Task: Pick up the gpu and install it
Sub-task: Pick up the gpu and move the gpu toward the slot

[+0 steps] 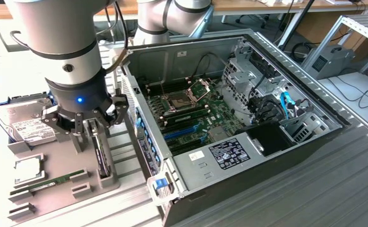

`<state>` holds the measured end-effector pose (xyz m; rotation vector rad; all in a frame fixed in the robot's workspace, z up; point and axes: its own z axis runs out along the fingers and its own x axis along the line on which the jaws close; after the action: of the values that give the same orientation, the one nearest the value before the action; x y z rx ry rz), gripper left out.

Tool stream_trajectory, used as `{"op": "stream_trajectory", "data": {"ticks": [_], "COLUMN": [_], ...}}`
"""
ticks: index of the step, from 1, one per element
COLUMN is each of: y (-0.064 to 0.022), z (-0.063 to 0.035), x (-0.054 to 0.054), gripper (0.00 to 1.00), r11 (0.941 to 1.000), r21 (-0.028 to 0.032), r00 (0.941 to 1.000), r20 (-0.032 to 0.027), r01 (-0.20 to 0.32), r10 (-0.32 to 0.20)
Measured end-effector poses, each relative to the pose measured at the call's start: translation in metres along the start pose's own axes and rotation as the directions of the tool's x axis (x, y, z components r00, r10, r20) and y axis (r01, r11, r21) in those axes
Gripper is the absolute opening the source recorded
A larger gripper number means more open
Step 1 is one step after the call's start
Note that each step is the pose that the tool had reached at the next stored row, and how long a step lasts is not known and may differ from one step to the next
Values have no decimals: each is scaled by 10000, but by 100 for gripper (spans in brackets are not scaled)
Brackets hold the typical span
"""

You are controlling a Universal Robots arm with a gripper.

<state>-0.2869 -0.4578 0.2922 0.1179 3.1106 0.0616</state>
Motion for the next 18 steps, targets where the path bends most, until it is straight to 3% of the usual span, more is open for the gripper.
{"op": "stream_trajectory", "data": {"ticks": [16,18], "y": [-2,36], "z": [141,157], "x": [37,42], "gripper": [48,48], "r11": [10000,10000], "r21": [6,6], "r00": [10000,10000], "r20": [-1,-1], "r01": [-7,-9], "r10": [7,9]}}
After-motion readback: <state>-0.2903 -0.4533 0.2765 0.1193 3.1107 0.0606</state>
